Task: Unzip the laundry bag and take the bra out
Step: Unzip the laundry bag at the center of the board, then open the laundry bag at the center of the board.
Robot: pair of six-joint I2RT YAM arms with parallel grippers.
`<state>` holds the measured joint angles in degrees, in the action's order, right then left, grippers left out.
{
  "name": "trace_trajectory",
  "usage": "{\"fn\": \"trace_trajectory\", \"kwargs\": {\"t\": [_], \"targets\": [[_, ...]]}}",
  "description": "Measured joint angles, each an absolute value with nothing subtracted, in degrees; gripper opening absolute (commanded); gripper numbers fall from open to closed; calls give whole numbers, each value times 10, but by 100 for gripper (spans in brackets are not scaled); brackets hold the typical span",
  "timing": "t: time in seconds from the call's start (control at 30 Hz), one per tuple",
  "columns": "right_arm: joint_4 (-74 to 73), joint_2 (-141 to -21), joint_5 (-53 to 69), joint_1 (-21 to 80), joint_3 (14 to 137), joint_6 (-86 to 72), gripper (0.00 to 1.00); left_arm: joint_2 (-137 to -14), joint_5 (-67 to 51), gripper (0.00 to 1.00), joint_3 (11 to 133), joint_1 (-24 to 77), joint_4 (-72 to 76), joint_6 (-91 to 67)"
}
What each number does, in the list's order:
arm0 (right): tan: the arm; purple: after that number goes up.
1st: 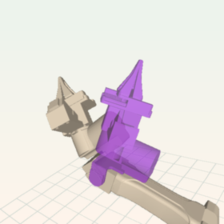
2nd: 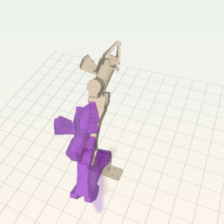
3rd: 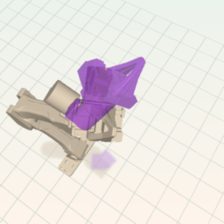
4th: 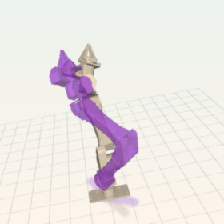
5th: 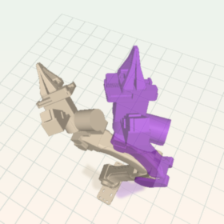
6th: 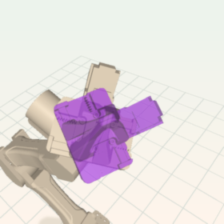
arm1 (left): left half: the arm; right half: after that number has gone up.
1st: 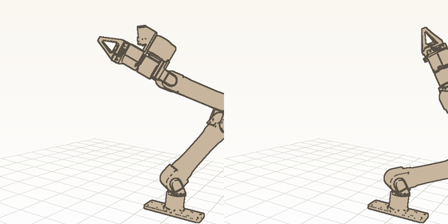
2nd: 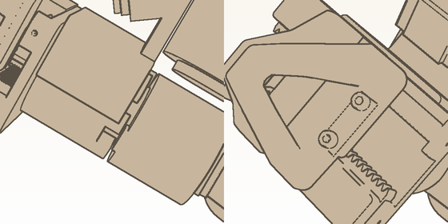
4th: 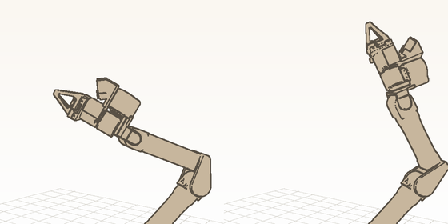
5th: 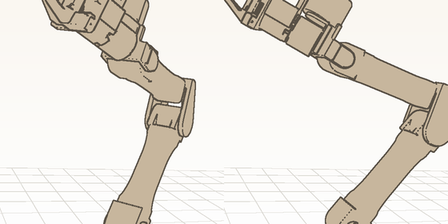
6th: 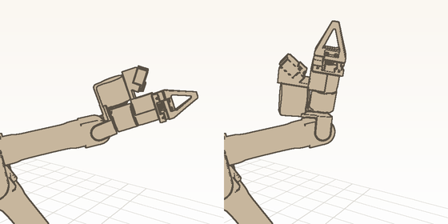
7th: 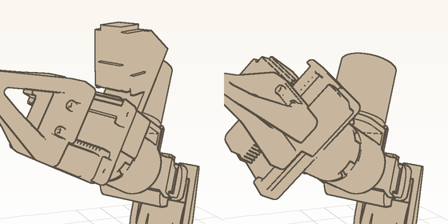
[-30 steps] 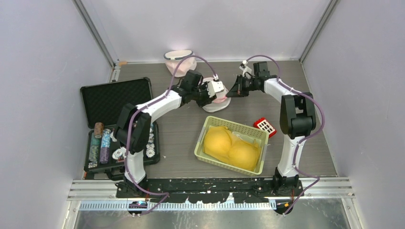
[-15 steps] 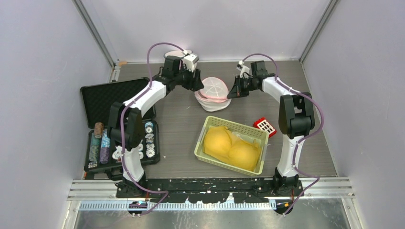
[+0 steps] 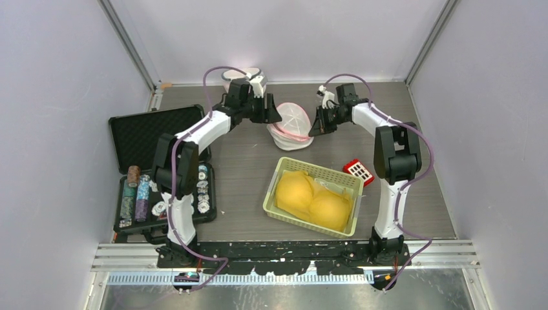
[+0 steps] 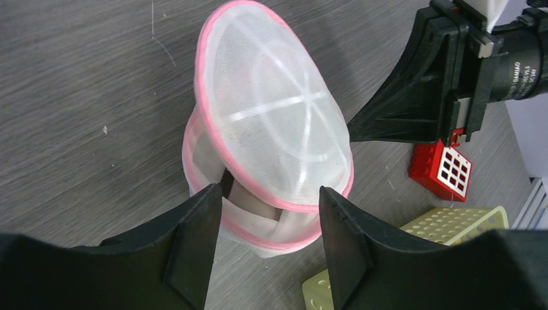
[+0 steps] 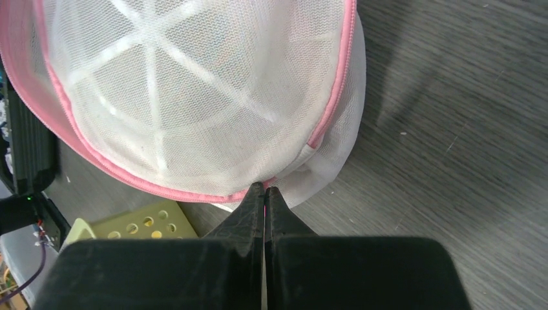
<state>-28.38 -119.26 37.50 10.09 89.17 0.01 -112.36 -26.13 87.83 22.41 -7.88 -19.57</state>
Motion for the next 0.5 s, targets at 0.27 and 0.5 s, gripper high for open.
{"fn": "trace_trajectory", "kwargs": {"t": [0.27,0.5], "targets": [[-293,-1207,363,105,917,18,1,-1164,-250,54,885,229,-69,-239],[-306,-1212,353,105,941,33,4,-1178,-257,31,900,232,-57,-260]]}}
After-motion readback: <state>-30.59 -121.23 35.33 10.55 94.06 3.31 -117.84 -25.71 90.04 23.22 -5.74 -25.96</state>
